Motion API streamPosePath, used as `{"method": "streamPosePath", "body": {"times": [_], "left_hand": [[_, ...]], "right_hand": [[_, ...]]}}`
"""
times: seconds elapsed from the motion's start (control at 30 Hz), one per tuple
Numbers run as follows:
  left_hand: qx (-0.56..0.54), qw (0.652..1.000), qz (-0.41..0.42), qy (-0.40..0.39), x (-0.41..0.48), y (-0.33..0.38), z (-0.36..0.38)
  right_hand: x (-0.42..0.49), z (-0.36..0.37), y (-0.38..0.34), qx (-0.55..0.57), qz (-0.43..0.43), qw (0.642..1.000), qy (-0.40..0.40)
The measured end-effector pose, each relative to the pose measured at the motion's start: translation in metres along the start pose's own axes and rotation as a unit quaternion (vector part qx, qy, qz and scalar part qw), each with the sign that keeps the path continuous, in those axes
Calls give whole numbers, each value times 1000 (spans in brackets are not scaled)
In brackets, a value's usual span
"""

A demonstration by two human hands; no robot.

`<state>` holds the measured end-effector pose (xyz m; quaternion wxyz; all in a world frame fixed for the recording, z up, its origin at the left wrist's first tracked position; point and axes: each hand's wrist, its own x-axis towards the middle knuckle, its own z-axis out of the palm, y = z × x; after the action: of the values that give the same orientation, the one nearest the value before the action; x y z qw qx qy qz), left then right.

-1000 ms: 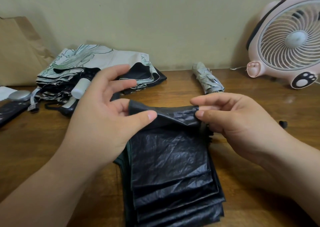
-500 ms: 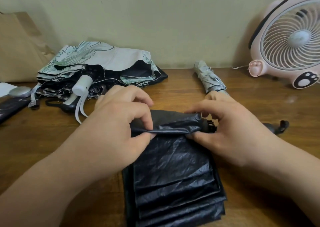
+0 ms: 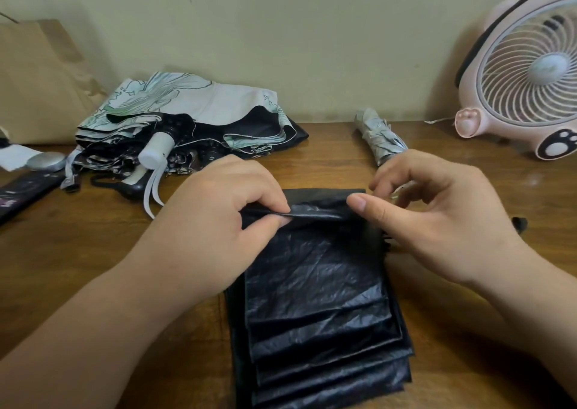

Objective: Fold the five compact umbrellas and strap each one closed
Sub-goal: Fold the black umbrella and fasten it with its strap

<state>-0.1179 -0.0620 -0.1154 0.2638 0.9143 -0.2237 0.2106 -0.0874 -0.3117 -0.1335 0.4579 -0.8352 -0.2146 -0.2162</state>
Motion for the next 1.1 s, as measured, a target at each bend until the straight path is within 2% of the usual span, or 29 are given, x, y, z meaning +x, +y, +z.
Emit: {"method": "streamPosePath", "body": {"times": [0.1, 0.2, 0.3, 0.43, 0.5, 0.67, 0.73, 0.83, 0.97, 1.1], "left_hand": [[11, 999, 22, 31, 0, 0, -1], [14, 998, 36, 55, -1, -1, -1], [8, 998, 3, 57, 0, -2, -2], [16, 997, -65, 28, 4, -10, -6], [2, 997, -70, 39, 5, -15, -10], [-12, 999, 11, 33, 5, -21, -18], [-25, 999, 31, 29, 5, -25, -18], [-88, 994, 17, 58, 4, -28, -16], [-165, 981, -6, 99, 6, -29, -12], [-212, 971, -22, 110, 7, -31, -7]], "right_hand": [[0, 6, -4, 19, 7, 1000, -13], [-1, 10, -7, 118, 76, 990, -28], [-1, 9, -8, 249, 154, 956, -20], [1, 5, -5, 300, 198, 933, -11], [1, 4, -3, 290, 197, 936, -13], [0, -1, -2, 264, 140, 954, -27], [0, -2, -2, 284, 120, 950, -53], [-2, 1, -1, 269, 90, 955, -90], [1, 4, 0, 294, 100, 950, -27], [4, 4, 6, 321, 121, 939, -13]]}}
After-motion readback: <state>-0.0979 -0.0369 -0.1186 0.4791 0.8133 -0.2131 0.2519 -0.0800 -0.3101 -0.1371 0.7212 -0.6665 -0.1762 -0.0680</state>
